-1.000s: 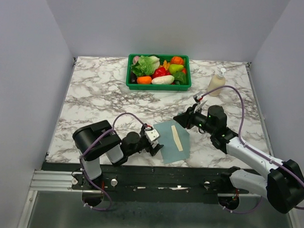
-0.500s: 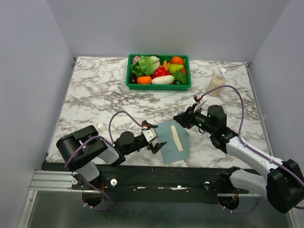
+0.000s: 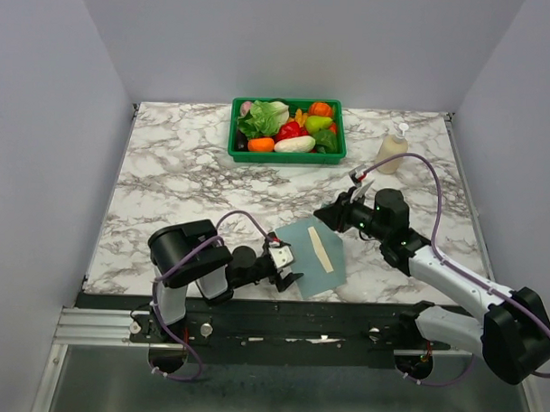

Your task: Place the letter into the envelope and seal it

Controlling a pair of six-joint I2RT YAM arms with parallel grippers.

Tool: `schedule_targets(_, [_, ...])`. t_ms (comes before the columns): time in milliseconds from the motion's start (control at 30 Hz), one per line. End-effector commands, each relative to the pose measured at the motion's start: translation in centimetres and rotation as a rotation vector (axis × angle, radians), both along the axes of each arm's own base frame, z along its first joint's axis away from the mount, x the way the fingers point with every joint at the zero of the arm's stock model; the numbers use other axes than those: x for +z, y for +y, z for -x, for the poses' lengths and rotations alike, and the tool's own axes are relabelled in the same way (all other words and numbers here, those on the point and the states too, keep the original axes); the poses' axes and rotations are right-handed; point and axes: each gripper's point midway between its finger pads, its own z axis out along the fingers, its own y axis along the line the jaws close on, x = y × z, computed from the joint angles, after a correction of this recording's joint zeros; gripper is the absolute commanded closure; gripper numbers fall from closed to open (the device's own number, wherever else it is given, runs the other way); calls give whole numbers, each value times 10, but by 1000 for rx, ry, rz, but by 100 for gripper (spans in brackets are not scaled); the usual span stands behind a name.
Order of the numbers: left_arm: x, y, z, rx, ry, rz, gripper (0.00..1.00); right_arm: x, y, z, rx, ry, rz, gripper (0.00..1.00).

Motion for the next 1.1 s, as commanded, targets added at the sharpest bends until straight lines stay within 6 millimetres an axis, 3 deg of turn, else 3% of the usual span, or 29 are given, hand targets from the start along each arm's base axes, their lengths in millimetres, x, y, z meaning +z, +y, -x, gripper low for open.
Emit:
schedule_targets(0, [31, 16, -19, 120, -162, 80, 1, 2, -1, -10, -33, -11, 18, 99])
schedule_targets(133, [20, 34, -30, 208, -184, 16, 1, -6, -4, -15, -64, -1, 37, 99])
schedule_targets(300, [13, 38, -37, 210, -161, 10, 1, -14, -4, -22, -72, -28, 55, 99])
schedule_targets(633, [18, 49, -55, 272, -163, 25, 1, -19, -1, -25, -67, -18, 54, 99])
schedule_targets(767, [35, 34, -46, 188, -168, 87, 1, -16, -1, -24, -66, -27, 48, 99])
schedule_targets(933, [71, 9, -35, 48, -239, 180, 1, -8, -4, -23, -83, -35, 24, 99])
schedule_targets(1067, [77, -6, -28, -68, -271, 197, 1, -4, -6, -22, -94, -43, 23, 99])
